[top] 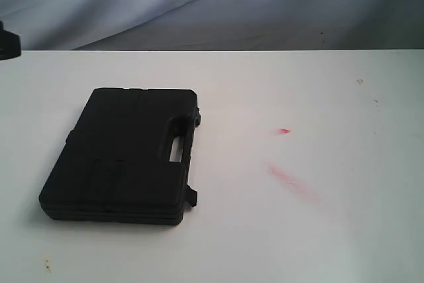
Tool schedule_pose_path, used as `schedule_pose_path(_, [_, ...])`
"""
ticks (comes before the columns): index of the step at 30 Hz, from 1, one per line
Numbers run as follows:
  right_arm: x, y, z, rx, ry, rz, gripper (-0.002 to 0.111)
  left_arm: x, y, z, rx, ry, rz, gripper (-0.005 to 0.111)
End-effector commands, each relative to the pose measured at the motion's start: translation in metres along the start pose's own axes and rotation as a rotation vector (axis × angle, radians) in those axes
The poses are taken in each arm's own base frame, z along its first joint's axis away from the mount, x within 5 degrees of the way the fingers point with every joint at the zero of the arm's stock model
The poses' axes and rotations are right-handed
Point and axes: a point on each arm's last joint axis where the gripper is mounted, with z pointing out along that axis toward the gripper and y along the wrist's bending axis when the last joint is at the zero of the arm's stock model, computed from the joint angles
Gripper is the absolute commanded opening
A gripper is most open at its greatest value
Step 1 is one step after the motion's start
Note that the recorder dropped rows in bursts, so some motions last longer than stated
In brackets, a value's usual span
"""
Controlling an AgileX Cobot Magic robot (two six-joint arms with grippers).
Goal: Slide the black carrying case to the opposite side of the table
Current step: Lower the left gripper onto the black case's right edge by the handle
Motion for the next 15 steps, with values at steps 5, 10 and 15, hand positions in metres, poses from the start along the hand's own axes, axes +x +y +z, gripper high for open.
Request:
schedule_pose_path(5, [0.001, -0.001, 0.000, 0.007, -0.001, -0.005, 0.000, -0.015, -0.008, 0.058, 0.043, 0.185, -0.025, 0.000])
schedule_pose_path(10, [0.001, -0.001, 0.000, 0.007, -0.001, -0.005, 0.000, -0.025, -0.033, 0.109, 0.029, 0.309, 0.004, 0.000])
schedule_pose_path(15, [0.001, -0.001, 0.000, 0.007, -0.001, -0.005, 0.000, -0.025, -0.070, 0.159, 0.030, 0.400, 0.015, 0.000])
